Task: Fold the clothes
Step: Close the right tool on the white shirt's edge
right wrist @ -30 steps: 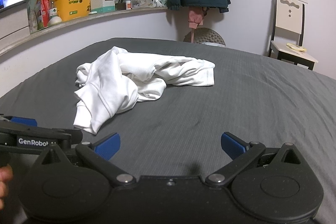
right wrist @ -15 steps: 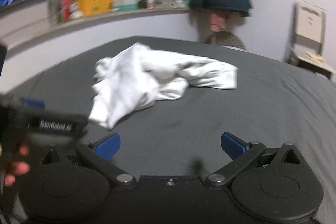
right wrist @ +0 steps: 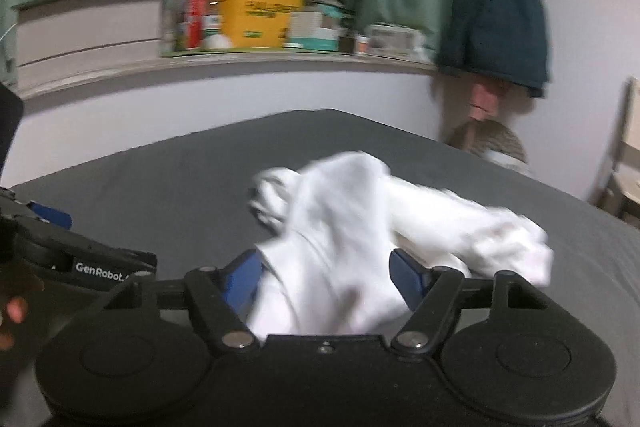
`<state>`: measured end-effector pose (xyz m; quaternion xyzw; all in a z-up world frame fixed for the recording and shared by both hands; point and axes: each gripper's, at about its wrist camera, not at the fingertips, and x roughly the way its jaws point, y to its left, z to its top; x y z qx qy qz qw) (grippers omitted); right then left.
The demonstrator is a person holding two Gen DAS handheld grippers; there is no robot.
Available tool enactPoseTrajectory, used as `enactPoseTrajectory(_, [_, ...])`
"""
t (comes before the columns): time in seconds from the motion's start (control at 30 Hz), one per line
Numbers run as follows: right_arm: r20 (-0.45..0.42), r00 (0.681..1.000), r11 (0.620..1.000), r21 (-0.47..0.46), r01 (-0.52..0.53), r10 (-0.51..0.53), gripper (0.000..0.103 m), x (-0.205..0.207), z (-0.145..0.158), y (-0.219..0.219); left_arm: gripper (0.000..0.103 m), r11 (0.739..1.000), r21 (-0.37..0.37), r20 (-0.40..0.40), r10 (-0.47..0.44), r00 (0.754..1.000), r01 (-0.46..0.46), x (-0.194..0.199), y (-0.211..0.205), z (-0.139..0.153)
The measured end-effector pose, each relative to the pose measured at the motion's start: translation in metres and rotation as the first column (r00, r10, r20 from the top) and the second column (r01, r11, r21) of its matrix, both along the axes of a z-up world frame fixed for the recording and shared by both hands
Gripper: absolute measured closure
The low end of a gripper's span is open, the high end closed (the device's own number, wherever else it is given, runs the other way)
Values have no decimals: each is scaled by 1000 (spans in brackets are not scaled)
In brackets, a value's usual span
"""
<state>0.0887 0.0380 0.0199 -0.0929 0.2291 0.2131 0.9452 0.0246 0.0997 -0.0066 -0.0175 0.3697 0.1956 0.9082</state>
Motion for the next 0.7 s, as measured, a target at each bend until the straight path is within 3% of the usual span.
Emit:
enactPoseTrajectory(0.13, [-24,998,996,-69,-63,61,49,21,-4,37,0,990,6,15,141,990,-142,0,16,-5])
enactPoseTrajectory(0.27, [-20,998,984,-167,-59,57,50,35,-18,66,0,986,-39,1,164,986,-164,10,23,-15])
enactPoseTrajectory(0.43, [-8,1000,964,-265,9,-12,68,44,-33,80,0,977,-140,-8,162,987,-162,15,28,-25])
enactPoseTrajectory(0.57, [-9,998,967,-248,60,-64,93,46,-31,73,0,973,-169,-2,159,987,-157,17,28,-26])
enactPoseTrajectory(0.7, [-10,996,980,-180,84,-87,98,42,-22,57,0,968,-205,17,150,989,-144,22,27,-27])
